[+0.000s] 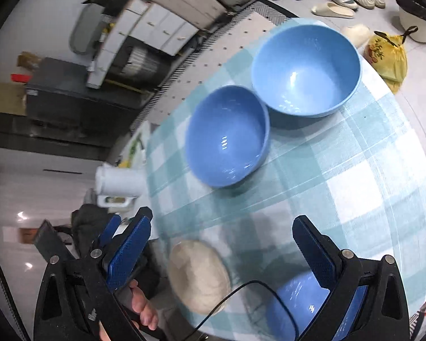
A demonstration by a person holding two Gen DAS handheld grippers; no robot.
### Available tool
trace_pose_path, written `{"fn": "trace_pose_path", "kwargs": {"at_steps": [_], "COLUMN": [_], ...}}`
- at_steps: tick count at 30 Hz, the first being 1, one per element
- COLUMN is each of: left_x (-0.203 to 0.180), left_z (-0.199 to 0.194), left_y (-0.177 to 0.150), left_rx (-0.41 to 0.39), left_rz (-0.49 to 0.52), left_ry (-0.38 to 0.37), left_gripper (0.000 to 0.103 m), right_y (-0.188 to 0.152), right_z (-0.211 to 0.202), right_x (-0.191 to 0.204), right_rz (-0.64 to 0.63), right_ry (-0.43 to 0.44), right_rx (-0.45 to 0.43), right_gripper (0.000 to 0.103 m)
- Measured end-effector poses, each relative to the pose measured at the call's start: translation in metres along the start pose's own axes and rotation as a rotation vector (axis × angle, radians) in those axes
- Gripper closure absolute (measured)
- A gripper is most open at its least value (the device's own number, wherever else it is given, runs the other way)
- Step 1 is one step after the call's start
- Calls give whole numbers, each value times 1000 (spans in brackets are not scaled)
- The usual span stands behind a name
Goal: Organize plates and bowls
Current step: 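Move both tools to a back blue bowl and close them on its rim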
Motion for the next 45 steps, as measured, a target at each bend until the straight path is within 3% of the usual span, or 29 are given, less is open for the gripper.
{"fn": "trace_pose_path", "kwargs": {"at_steps": [5, 10, 13, 15, 22, 28, 31, 35, 39, 41, 45], "left_x": [-22, -39, -40, -41, -36, -41, -44, -51, -54, -55, -54], "left_z": [46, 74, 90, 100, 129, 142, 145, 151, 155, 157, 162], "left_y": [7, 17, 21, 23, 22, 18, 17, 17, 15, 14, 11], "left_rx": [124, 166, 216, 246, 272, 258, 249, 248, 245, 244, 253], "left_rz": [-2, 18, -22, -41, -99, -73, -71, -56, -51, -33, -30], "left_ry": [-75, -66, -86, -102, -120, -118, -153, -172, -209, -197, -197], "left_gripper": [0, 0, 0, 1, 1, 2, 4, 17, 24, 43, 49], "right_y": [18, 24, 31, 34, 45, 45, 50, 50, 55, 57, 57], "right_z": [35, 59, 69, 81, 103, 106, 105, 104, 101, 102, 107], "right_x": [-11, -18, -23, -27, -45, -59, -62, -62, -61, -60, -63], "right_rz": [-28, -51, -48, -26, 5, 83, 68, 65, 29, 14, 7], "right_ry": [-33, -99, -116, -101, -86, -5, -21, -29, -69, -76, -97], "right_rx": [15, -8, -45, -4, 14, 42, 24, 22, 0, -3, 4], "right_gripper": [1, 4, 5, 5, 9, 11, 11, 11, 11, 11, 14]}}
Point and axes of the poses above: each gripper's, at about its wrist camera, not at the fingertips, and z roughly the way its jaws point, x to its left, y to its top, the point moved 5 cm from there along z, roughly the way its jaws point, and after that the axes turned 6 degrees about y, right-handed, at the moved point
